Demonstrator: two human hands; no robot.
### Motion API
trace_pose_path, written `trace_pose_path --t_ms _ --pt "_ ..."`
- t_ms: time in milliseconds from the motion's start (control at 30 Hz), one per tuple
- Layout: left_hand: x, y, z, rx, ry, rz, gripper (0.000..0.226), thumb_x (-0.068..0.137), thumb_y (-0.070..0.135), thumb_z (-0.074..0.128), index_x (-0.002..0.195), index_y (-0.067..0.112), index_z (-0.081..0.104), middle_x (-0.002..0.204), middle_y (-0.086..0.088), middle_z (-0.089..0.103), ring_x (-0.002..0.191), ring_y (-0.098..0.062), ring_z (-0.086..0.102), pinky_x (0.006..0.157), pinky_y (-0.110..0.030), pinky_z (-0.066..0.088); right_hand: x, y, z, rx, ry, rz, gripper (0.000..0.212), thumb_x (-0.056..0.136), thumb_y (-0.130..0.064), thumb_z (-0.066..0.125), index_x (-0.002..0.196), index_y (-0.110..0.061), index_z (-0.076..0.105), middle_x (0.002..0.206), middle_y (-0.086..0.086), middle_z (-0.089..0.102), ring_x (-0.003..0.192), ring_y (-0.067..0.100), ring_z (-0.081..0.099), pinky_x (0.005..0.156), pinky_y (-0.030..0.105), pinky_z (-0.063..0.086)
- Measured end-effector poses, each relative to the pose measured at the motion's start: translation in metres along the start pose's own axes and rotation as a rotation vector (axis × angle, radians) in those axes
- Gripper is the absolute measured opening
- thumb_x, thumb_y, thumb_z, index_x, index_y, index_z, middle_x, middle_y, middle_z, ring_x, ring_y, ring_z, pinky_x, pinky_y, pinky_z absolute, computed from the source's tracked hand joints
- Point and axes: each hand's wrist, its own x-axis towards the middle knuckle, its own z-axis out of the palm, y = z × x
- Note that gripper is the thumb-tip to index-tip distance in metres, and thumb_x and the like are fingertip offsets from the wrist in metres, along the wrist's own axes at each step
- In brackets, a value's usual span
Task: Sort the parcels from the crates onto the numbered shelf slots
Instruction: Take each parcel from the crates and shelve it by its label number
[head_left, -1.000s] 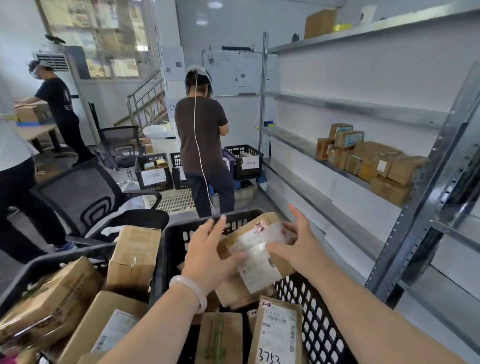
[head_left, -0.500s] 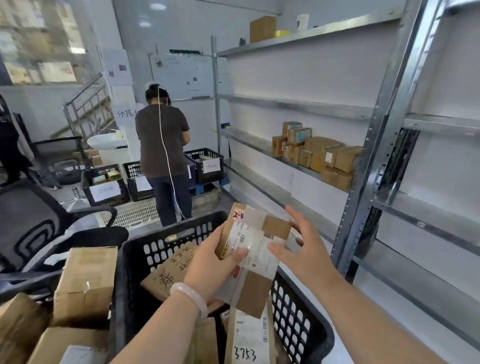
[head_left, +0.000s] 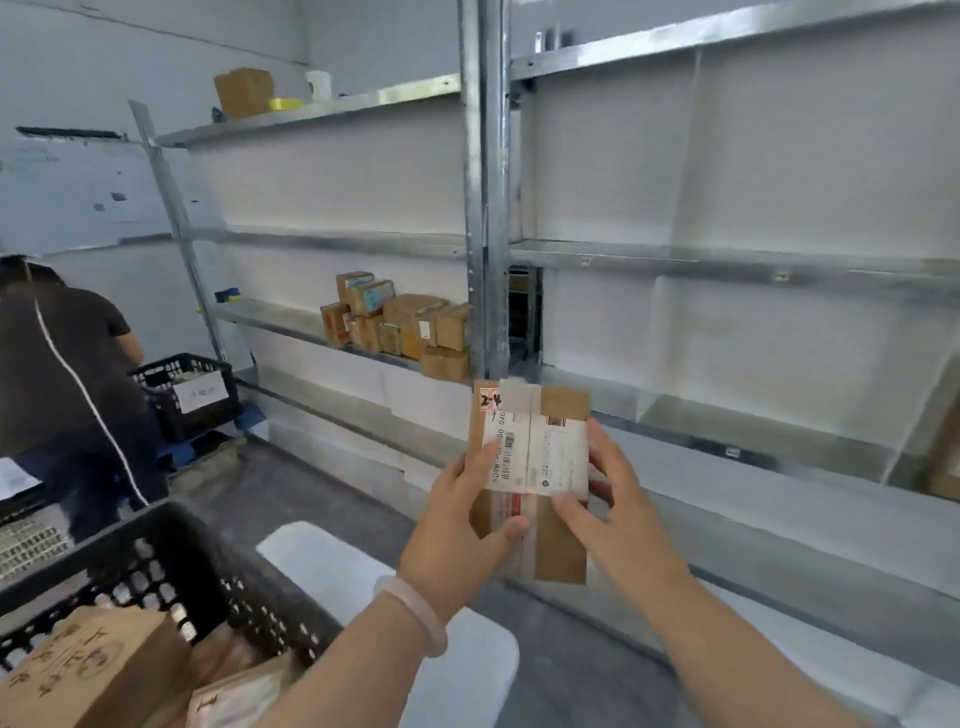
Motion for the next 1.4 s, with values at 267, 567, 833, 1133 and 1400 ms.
trace_pose_path --t_ms 267,567,833,1133,1400 --pt "0.028 0.099 0.217 -0.284 -0.203 0.14 0.084 0.077 0.023 0.083 0.135 0.064 0.037 0.141 0.028 0.033 0.128 0.01 0.039 0.095 -0.01 0.045 -0.042 0.04 -0.228 -0.175 0.23 0.134 0.087 0.086 -0.024 0.071 0.142 -0.06 0.016 0.139 -0.031 0.04 0.128 -0.004 0.042 0.096 0.039 0.052" --pt "0.013 0.204 0.428 -0.348 -0.319 0.297 0.092 0.079 0.028 0.081 0.129 0.077 0.021 0.131 0.041 0.026 0.127 0.0 0.033 0.081 0.009 0.031 -0.129 0.075 -0.434 -0.454 0.463 0.252 0.077 0.089 -0.029 0.067 0.14 -0.061 0.02 0.138 -0.032 0.04 0.123 -0.01 0.041 0.096 0.028 0.05" --pt "0.008 0.261 0.552 -0.35 -0.478 0.412 0.092 0.08 0.027 0.079 0.14 0.067 0.02 0.136 0.042 0.017 0.138 -0.005 0.028 0.108 -0.035 0.042 -0.192 0.105 -0.531 -0.617 0.601 0.404 0.076 0.088 -0.04 0.063 0.139 -0.064 0.013 0.133 -0.042 0.031 0.128 -0.007 0.035 0.106 0.028 0.04" --pt "0.039 0.3 0.694 -0.395 -0.639 0.44 0.092 0.082 0.03 0.078 0.14 0.068 0.017 0.148 0.033 0.016 0.141 -0.015 0.029 0.107 -0.05 0.045 -0.195 0.138 -0.635 -0.913 0.649 0.543 0.077 0.09 -0.046 0.059 0.146 -0.054 0.007 0.155 -0.025 0.019 0.141 0.002 0.021 0.114 0.038 0.033" --pt "0.088 0.331 0.817 -0.415 -0.779 0.453 0.093 0.081 0.032 0.078 0.138 0.071 0.016 0.149 0.036 0.014 0.142 -0.011 0.029 0.11 -0.047 0.042 -0.168 0.185 -0.73 -1.021 0.693 0.64 0.078 0.089 -0.051 0.058 0.131 -0.072 -0.004 0.152 -0.033 0.01 0.142 -0.001 0.014 0.116 0.032 0.027"
